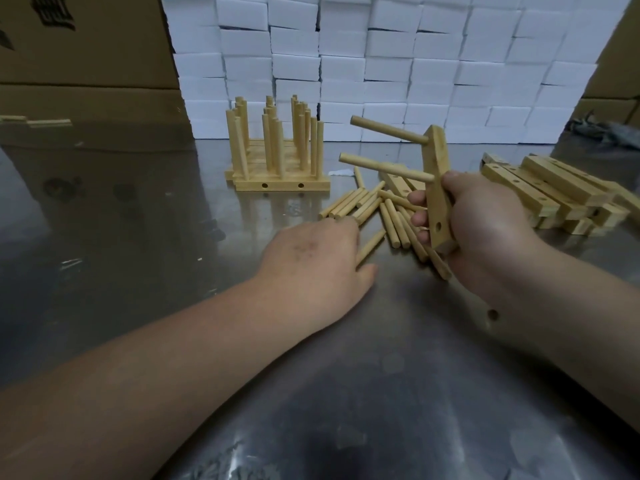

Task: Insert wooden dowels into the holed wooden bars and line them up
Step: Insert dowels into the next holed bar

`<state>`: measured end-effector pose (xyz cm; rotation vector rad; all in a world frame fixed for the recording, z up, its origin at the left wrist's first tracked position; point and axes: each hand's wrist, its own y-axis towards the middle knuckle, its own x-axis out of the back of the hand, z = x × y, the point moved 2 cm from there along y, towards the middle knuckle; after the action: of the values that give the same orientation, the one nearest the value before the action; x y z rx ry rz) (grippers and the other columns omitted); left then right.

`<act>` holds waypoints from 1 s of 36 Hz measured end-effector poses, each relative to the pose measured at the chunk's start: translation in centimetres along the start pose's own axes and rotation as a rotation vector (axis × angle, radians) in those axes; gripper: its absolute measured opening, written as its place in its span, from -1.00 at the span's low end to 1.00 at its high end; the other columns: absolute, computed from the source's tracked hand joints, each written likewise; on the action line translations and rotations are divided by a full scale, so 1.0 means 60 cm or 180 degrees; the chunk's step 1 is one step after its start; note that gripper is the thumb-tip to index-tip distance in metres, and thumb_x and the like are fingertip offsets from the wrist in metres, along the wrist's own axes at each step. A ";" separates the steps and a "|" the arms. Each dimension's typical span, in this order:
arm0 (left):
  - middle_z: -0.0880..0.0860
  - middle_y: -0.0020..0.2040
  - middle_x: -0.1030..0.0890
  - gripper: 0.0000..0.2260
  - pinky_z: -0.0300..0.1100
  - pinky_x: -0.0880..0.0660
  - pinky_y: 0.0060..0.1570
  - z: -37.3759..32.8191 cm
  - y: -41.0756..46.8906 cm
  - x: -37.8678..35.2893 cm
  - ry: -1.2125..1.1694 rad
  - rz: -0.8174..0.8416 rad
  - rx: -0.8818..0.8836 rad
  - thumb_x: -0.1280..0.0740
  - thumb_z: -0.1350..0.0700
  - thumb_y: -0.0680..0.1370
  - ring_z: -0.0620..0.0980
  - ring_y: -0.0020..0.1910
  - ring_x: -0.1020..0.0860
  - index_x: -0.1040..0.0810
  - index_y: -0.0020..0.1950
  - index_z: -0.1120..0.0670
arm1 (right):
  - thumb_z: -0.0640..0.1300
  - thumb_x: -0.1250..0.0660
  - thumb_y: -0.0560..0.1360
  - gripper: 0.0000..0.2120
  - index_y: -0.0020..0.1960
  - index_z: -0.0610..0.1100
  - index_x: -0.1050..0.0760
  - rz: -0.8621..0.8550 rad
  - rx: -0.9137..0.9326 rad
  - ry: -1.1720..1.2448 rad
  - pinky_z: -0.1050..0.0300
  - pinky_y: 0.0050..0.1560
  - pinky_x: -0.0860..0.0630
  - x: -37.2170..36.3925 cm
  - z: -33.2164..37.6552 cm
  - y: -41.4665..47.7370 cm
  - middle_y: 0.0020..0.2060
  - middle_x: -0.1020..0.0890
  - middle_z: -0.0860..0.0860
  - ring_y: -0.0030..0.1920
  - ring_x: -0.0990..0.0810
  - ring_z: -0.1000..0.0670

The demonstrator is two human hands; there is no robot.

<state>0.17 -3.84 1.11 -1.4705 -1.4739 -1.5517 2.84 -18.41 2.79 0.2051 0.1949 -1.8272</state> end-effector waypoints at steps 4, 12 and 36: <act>-0.02 -0.08 -0.54 -0.70 -0.06 -0.48 -0.08 0.009 0.004 0.000 0.0304 0.0306 0.0304 -0.16 -0.15 0.54 0.01 -0.09 -0.50 -0.50 0.13 -0.02 | -0.12 -0.05 0.63 -0.80 -0.01 -0.14 -0.43 0.0028 -0.0057 -0.0072 0.36 -0.61 -0.36 -0.002 -0.001 0.001 -0.44 -0.57 0.00 -0.65 -0.43 0.10; -0.02 -0.13 -0.45 -0.89 -0.11 -0.37 -0.27 0.036 -0.002 0.021 0.0067 0.0029 0.0498 -0.14 0.05 0.58 0.00 -0.18 -0.45 -0.45 -0.01 -0.02 | -0.06 -0.06 0.63 -0.71 -0.16 -0.13 -0.45 -0.0248 -0.0144 -0.0123 0.29 -0.53 -0.38 0.010 0.005 0.004 -0.31 -0.61 -0.01 -0.53 -0.45 0.09; -0.16 -0.17 -0.43 -0.72 -0.31 -0.31 -0.19 0.011 -0.020 0.023 -0.1033 -0.0240 -0.0610 -0.04 -0.02 0.51 -0.20 -0.12 -0.39 -0.48 0.09 -0.07 | -0.08 -0.10 0.60 -0.74 -0.13 -0.10 -0.51 -0.0023 0.0021 -0.0239 0.32 -0.55 -0.36 -0.002 0.002 -0.009 -0.46 -0.61 0.10 -0.58 -0.40 0.12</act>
<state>-1.08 -2.54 1.84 -1.8696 -1.6108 -1.5914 2.33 -18.20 2.93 0.1402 0.1373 -1.8396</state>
